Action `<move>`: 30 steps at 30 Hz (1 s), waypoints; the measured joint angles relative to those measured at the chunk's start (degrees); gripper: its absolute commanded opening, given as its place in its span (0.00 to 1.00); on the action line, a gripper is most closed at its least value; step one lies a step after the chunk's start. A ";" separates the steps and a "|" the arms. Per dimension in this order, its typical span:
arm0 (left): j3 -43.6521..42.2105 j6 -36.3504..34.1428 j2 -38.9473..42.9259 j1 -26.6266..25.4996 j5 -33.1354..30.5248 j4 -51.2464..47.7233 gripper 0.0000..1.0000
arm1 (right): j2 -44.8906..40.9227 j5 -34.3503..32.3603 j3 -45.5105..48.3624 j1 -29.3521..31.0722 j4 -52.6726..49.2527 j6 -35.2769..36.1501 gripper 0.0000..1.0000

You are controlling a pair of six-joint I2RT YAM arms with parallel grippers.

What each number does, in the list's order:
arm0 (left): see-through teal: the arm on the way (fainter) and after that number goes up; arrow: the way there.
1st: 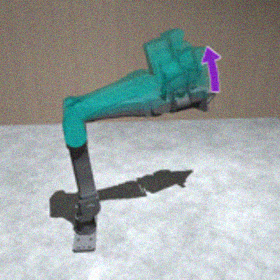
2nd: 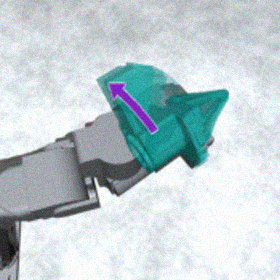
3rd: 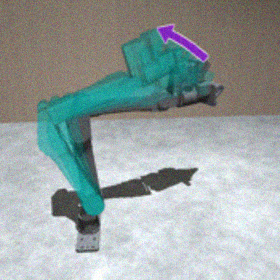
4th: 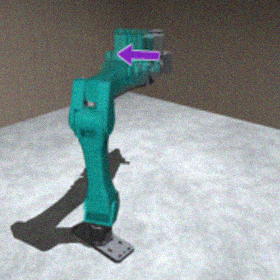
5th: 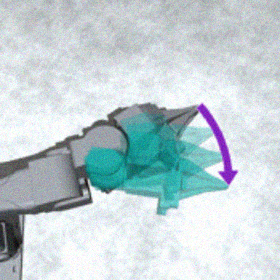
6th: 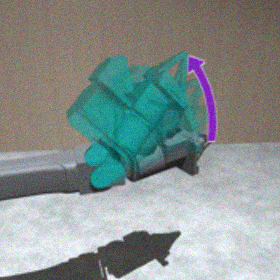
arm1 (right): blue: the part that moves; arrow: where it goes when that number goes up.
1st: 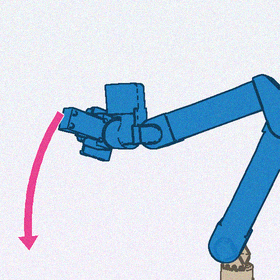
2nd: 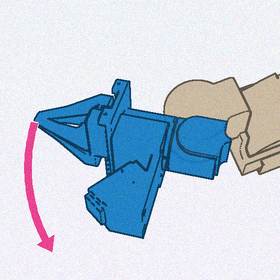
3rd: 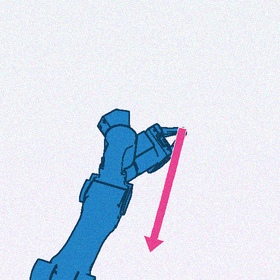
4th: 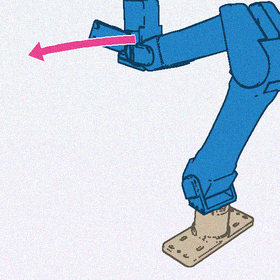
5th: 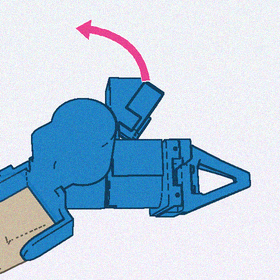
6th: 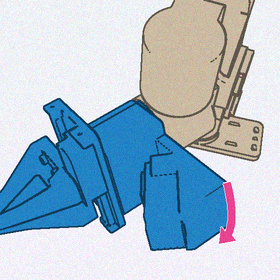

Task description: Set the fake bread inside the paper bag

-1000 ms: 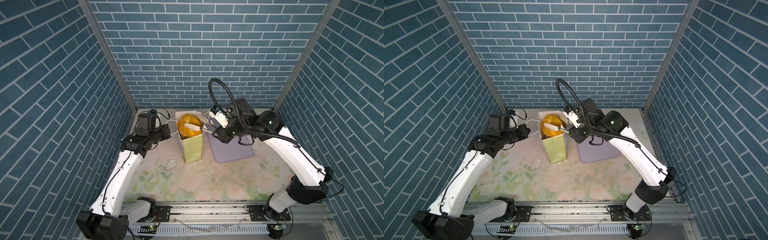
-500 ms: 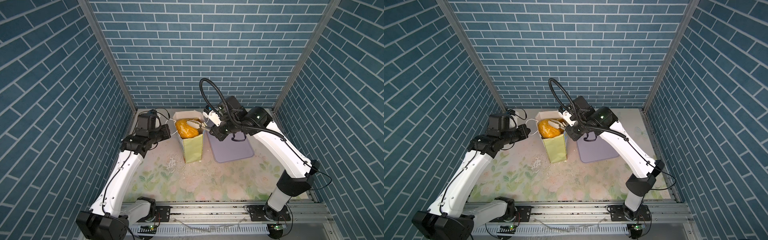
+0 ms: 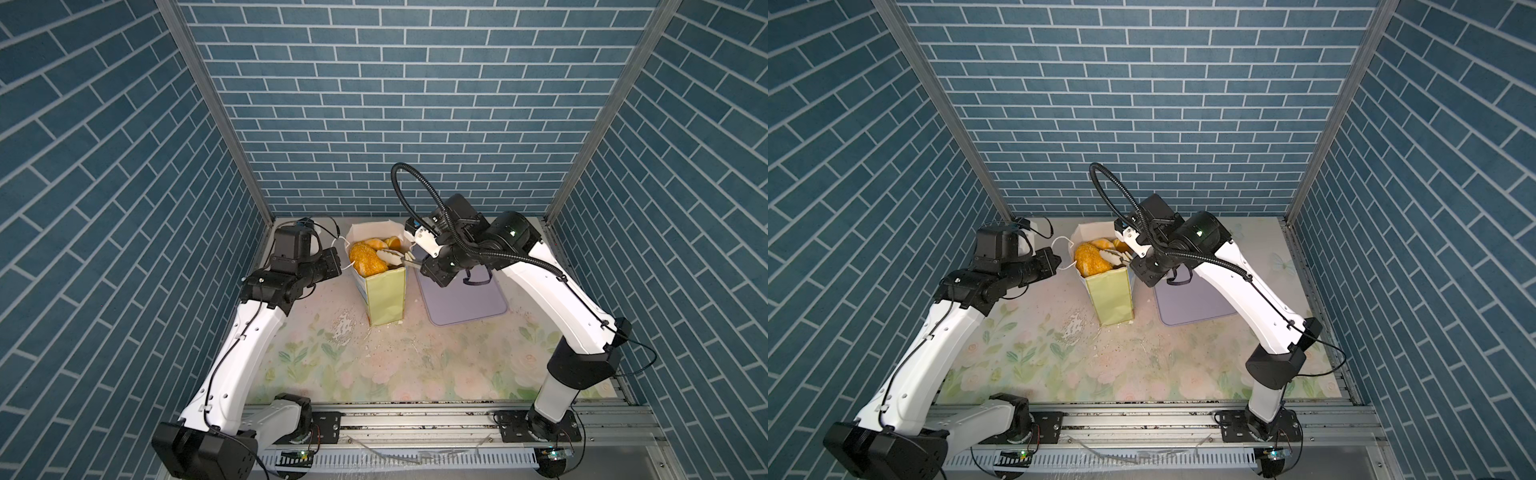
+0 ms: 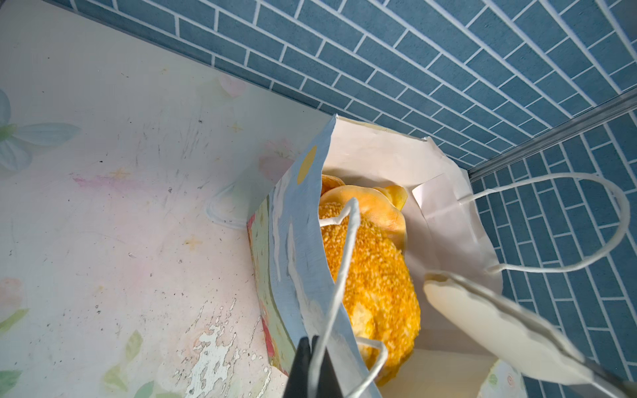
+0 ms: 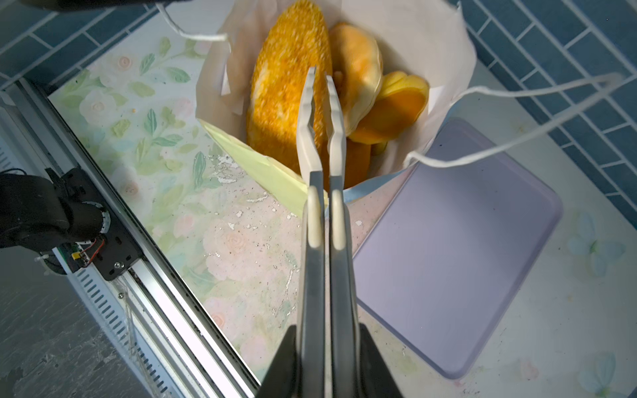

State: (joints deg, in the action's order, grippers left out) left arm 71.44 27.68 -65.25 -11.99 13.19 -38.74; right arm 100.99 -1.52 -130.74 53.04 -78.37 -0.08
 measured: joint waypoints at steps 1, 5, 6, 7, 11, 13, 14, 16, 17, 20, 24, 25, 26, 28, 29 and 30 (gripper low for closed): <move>0.00 0.00 0.00 0.00 0.04 0.02 0.00 | -0.02 -0.13 -0.59 0.11 0.15 0.09 0.26; 0.02 0.00 0.00 0.00 0.20 0.00 0.00 | 0.07 -0.11 -0.22 0.31 1.55 0.13 0.26; 0.07 0.00 0.00 0.00 0.22 -0.02 0.00 | 0.15 0.26 0.26 0.35 1.86 0.15 0.26; 0.13 0.00 0.00 0.00 0.35 -0.02 0.00 | 0.39 0.57 0.46 0.46 1.97 0.15 0.26; 0.68 -0.04 -0.11 0.00 0.70 -0.13 0.00 | 2.78 1.49 0.68 0.68 2.43 0.15 0.26; 0.87 -0.11 -0.11 0.00 0.85 -0.24 0.00 | 3.98 1.27 0.68 0.70 3.02 0.13 0.26; 0.98 -0.15 -0.11 0.00 0.90 -0.33 0.00 | 4.37 1.16 0.68 0.70 3.34 0.13 0.26; 1.16 -0.24 -0.11 0.00 0.92 -0.44 0.00 | 4.48 0.61 0.61 0.70 3.61 0.15 0.25; 1.29 -0.26 -0.13 0.00 0.94 -0.46 0.00 | 4.46 0.33 0.26 0.72 3.50 0.20 0.25; 1.40 -0.35 -0.13 0.00 0.92 -0.46 0.00 | 4.11 -1.84 -0.63 0.76 3.61 0.52 0.25; 1.44 -0.94 -0.11 0.00 0.31 -0.90 0.12 | 2.27 -6.01 -0.76 0.20 4.66 0.57 0.25; 1.55 -1.14 -0.13 0.00 0.04 -1.07 0.14 | 1.55 -6.84 -0.74 -0.11 5.03 0.57 0.25; 1.86 -1.44 -0.13 0.00 -0.17 -1.31 0.18 | 0.57 -7.61 -0.63 -0.70 5.62 0.57 0.25; 2.80 -1.84 -0.17 0.04 -0.52 -1.68 0.30 | -1.84 -8.98 0.52 -2.58 7.23 0.55 0.25; 3.56 -2.23 -0.17 0.22 -0.70 -1.81 0.38 | -3.50 -9.51 1.70 -4.20 8.17 0.52 0.25; 4.37 -2.49 -0.22 0.48 -0.81 -2.05 0.46 | -5.16 -9.75 3.32 -5.92 9.16 0.50 0.25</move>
State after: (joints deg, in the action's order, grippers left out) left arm 75.81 25.19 -65.47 -11.51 12.38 -40.80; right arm 95.83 -11.27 -127.42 47.11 -69.21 0.43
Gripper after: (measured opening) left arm 0.334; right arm 0.262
